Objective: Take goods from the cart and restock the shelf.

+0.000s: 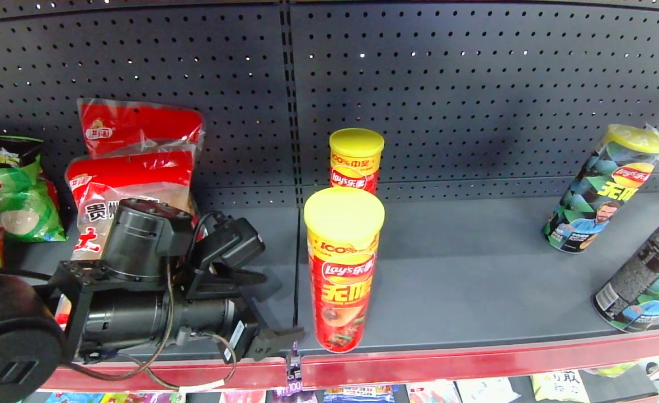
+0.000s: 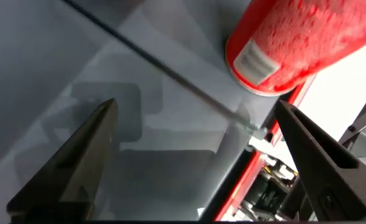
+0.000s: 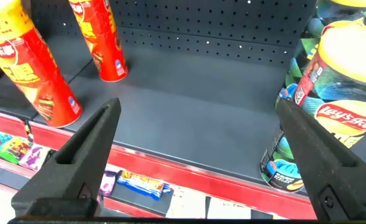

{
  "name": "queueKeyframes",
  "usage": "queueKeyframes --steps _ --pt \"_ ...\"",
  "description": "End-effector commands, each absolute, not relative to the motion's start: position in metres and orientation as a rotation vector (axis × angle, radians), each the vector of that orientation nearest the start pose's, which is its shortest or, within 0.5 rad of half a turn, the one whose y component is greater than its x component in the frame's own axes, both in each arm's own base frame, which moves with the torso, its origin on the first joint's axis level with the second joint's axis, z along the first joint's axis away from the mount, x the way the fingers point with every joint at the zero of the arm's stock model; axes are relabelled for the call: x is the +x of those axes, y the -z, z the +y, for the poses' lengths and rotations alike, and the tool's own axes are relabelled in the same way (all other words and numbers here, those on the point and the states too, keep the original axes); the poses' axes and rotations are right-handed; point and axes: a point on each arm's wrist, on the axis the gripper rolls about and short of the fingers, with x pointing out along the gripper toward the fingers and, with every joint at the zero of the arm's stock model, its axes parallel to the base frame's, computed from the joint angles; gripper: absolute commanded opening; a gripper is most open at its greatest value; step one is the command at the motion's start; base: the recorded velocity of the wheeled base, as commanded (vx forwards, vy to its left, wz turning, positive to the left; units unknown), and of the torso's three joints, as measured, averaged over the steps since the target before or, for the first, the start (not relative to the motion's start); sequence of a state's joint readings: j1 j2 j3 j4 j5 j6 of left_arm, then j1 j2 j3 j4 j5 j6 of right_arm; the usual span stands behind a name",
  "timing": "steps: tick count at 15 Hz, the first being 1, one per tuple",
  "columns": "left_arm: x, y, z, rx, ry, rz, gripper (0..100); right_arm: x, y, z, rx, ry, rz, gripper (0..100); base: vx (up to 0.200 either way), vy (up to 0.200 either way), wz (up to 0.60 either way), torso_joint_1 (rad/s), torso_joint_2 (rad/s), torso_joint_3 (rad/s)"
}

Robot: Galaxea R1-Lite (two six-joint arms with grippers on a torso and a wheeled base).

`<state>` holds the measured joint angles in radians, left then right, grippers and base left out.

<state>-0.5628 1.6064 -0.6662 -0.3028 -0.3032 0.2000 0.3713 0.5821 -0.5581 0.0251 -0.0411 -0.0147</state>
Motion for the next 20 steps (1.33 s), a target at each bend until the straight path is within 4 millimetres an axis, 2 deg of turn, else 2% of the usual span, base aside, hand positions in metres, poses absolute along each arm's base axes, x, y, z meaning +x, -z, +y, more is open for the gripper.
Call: queueKeyframes --steps 1,6,20 --pt "0.218 -0.139 -0.148 0.270 0.908 0.577 100 0.027 -0.231 0.009 -0.022 -0.330 0.046 100 0.000 0.000 0.00 0.000 0.00 0.000" --pt "0.230 -0.138 -0.160 0.274 0.918 0.575 100 0.026 -0.231 0.009 -0.021 -0.325 0.040 100 0.000 0.000 0.00 0.000 0.00 0.000" --pt "0.240 -0.136 -0.167 0.275 0.918 0.575 100 0.026 -0.231 0.009 -0.022 -0.329 0.046 100 0.000 0.000 0.00 0.000 0.00 0.000"
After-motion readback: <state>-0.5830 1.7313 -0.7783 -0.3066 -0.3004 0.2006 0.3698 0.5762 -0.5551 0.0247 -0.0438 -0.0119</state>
